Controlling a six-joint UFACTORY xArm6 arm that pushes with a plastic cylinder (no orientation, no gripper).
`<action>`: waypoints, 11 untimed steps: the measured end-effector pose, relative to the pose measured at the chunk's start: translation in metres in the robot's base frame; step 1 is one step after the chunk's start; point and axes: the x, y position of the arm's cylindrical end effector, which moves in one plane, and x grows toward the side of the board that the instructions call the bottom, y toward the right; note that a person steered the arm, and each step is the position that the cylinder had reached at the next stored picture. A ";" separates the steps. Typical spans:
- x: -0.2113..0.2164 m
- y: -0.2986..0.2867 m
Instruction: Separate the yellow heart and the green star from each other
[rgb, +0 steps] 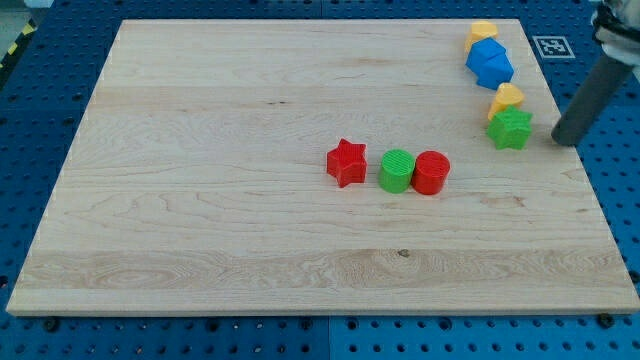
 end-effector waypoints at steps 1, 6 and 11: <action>-0.027 -0.018; -0.029 -0.032; 0.042 -0.067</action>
